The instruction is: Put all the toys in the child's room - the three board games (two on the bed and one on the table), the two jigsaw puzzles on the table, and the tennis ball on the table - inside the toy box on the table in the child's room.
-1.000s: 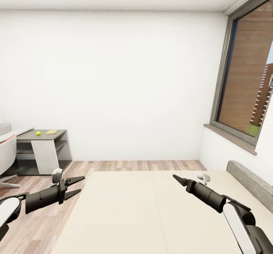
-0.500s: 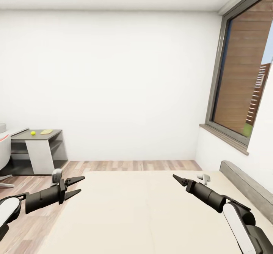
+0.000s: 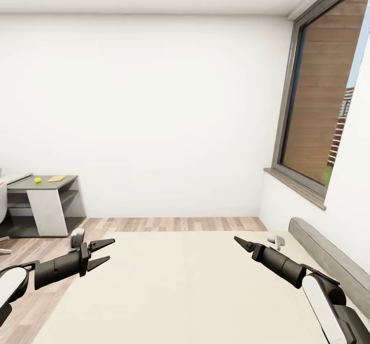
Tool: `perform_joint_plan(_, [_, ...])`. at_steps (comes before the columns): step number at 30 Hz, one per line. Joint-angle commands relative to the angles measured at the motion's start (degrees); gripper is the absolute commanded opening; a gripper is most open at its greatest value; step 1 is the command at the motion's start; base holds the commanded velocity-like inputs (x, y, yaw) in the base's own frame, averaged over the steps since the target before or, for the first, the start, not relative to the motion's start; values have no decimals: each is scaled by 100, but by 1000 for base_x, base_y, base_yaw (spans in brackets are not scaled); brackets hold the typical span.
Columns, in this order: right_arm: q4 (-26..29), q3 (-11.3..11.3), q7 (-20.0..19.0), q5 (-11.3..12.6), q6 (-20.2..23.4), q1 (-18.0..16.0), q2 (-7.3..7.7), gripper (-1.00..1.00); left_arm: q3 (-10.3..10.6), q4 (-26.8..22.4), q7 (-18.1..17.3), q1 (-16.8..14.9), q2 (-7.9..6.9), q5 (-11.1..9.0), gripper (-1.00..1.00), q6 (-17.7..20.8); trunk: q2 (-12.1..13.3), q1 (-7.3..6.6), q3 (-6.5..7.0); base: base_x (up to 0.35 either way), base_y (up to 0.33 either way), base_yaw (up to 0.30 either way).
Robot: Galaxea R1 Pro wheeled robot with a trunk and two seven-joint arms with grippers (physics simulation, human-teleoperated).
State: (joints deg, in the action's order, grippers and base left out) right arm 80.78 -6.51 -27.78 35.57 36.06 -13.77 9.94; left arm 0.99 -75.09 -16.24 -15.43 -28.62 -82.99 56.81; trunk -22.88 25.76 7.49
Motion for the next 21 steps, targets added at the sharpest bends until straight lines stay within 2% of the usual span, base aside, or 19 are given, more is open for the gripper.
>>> perform_joint_plan(1, [-1,-8,-8,29,41,-2,0,100,6,3,-46,-3,-4,37,100,6,-5,2,-3,0,-258,0])
perform_joint_plan(13, [-1,-10,-8,29,41,-2,0,100,6,3,-46,-3,-4,37,100,6,-5,2,-3,0,-250,0])
perform_joint_plan(21, [-1,-9,-8,29,41,-2,0,100,6,3,-46,-3,-4,37,100,6,-5,2,-3,0,-95,0])
